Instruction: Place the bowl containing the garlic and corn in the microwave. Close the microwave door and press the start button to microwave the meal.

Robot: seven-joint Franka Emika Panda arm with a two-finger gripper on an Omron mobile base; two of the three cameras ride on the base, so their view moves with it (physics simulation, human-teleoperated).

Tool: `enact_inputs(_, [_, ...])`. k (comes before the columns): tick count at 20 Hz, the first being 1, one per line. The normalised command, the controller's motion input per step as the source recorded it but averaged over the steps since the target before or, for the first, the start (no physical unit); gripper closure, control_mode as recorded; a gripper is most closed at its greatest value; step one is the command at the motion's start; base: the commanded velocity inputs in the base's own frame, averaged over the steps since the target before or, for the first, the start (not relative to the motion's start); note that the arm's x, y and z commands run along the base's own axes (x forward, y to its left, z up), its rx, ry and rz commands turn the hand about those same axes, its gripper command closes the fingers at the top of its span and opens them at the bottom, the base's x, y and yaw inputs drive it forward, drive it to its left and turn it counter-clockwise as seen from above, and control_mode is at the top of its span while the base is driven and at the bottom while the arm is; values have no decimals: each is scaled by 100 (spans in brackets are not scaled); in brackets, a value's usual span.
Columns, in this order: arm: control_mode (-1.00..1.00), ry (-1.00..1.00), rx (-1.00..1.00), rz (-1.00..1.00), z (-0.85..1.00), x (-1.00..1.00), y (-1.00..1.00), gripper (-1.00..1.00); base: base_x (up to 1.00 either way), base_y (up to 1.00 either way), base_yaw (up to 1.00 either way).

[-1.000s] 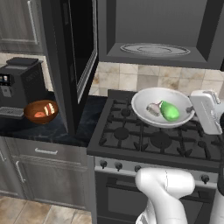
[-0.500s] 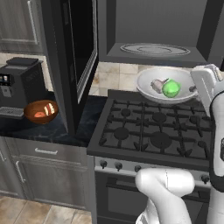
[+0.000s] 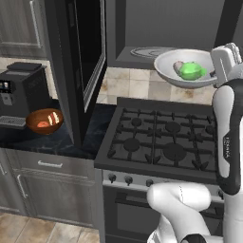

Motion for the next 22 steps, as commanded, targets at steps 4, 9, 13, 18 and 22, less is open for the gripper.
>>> enact_inputs(4, [-100,-9,9,-18,43,37,0,100,0,0,0])
enact_inputs(9, [-100,1,1,-7,10,52,-10,100,0,0,0])
enact_inputs(13, [-100,12,11,0,11,65,-27,100,0,0,0])
enact_inputs(18, [-100,3,17,0,8,57,-23,100,0,0,0])
enact_inputs(22, [-100,0,8,0,0,57,-13,100,0,0,0])
